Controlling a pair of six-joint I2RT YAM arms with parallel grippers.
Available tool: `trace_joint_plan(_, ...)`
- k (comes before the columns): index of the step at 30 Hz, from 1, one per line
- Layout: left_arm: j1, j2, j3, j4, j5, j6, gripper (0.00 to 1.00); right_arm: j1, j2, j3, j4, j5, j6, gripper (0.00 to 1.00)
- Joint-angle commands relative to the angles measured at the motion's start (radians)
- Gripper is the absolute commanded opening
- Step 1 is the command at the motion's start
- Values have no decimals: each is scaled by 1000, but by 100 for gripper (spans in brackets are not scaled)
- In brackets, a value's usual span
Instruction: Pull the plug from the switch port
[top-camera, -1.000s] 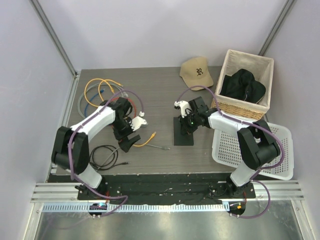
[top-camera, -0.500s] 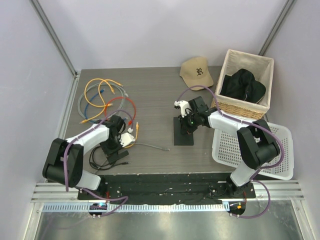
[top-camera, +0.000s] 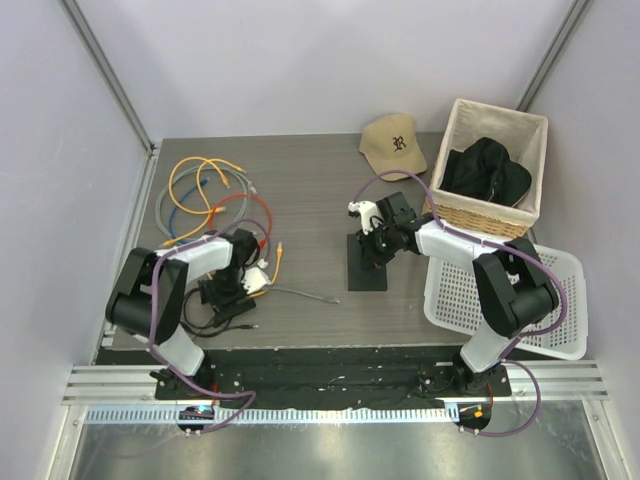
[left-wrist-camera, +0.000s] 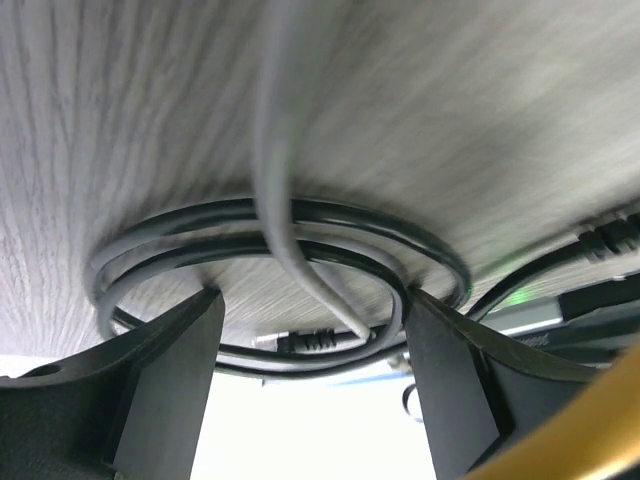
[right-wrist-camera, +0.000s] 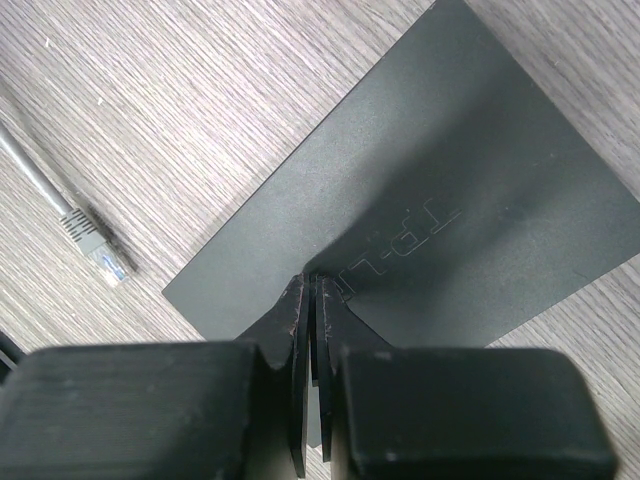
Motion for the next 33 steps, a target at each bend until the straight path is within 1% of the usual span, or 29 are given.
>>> trace_joint_plan(1,29,137,-32,198,134,64,0,6,42,-55,-96,68,-19,7)
trace_joint_plan(3,50,78,0,171,181,70,0,6,42,-53,-95,71,-25,7)
trace_joint_plan(6,65,1,54,130,206,84,0,6,45,-50,-87,76,-28,8)
trace_joint_plan(7,67,-7,69,104,215,87,0,6,47,-47,-84,76,-28,10)
trace_joint_plan(11,70,-48,140,78,259,50,0,6,62,-32,-79,71,-23,11)
trace_joint_plan(14,73,-103,167,142,229,15,0,5,73,-16,-81,76,-25,11)
trace_joint_plan(15,76,-123,173,171,209,-25,0,5,75,-9,-81,76,-25,11)
trace_joint_plan(17,78,-157,193,249,164,-48,0,6,79,-4,-81,76,-25,11)
trace_joint_plan(18,79,-165,201,298,148,-78,18,6,81,-3,-81,74,-25,11)
trace_joint_plan(19,78,-168,222,306,111,-86,34,6,82,-1,-81,74,-25,11)
trace_joint_plan(20,79,-172,238,311,99,-89,55,6,82,-1,-81,73,-26,11)
trace_joint_plan(21,79,-176,250,315,89,-103,63,6,82,-1,-81,73,-26,11)
trace_joint_plan(23,81,-185,284,317,83,-123,73,6,81,-3,-79,74,-28,11)
trace_joint_plan(25,81,-195,301,299,75,-154,77,6,78,-3,-79,76,-29,12)
trace_joint_plan(27,95,-209,301,267,57,-163,84,6,73,-7,-79,79,-34,12)
trace_joint_plan(28,104,-212,290,253,57,-160,85,5,70,-10,-76,79,-36,12)
trace_joint_plan(29,134,-217,281,240,51,-172,89,6,67,-15,-76,80,-36,12)
trace_joint_plan(30,160,-222,272,216,68,-180,91,8,62,-19,-76,80,-37,12)
trace_joint_plan(31,223,-225,257,202,84,-188,92,6,61,-23,-76,82,-37,12)
trace_joint_plan(32,255,-229,250,188,110,-207,94,6,59,-24,-78,82,-37,12)
trace_joint_plan(33,283,-244,243,162,173,-211,100,6,56,-27,-75,80,-37,12)
